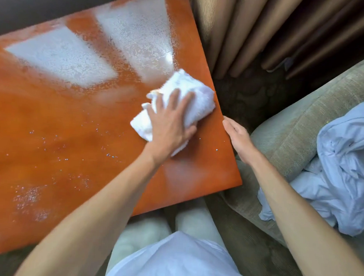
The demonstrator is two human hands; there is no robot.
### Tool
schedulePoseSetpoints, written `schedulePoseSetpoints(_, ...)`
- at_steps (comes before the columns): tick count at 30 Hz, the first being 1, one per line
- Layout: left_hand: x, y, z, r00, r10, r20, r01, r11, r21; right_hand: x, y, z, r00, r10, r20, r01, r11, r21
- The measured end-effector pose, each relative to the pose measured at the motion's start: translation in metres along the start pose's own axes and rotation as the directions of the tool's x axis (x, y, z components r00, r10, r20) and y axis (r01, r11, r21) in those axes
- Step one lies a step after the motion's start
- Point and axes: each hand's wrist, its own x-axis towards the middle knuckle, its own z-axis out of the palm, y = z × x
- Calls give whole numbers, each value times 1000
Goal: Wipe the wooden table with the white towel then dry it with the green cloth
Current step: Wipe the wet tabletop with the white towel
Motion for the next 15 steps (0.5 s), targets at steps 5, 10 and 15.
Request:
schedulePoseSetpoints(5,-42,20,20,985,172,12,-173,981,84,-1,3,1,1000,16,-2,-16,1000,-19)
schedulePoseSetpoints(10,-57,-1,21,968,251,10,-251,963,94,0,8,1,1000,16,-8,-16,1000,-20)
schedulePoseSetpoints(15,-29,-13,15,986,160,33,-162,986,38,-4,3,2,1000,29,-10,-29,1000,-5)
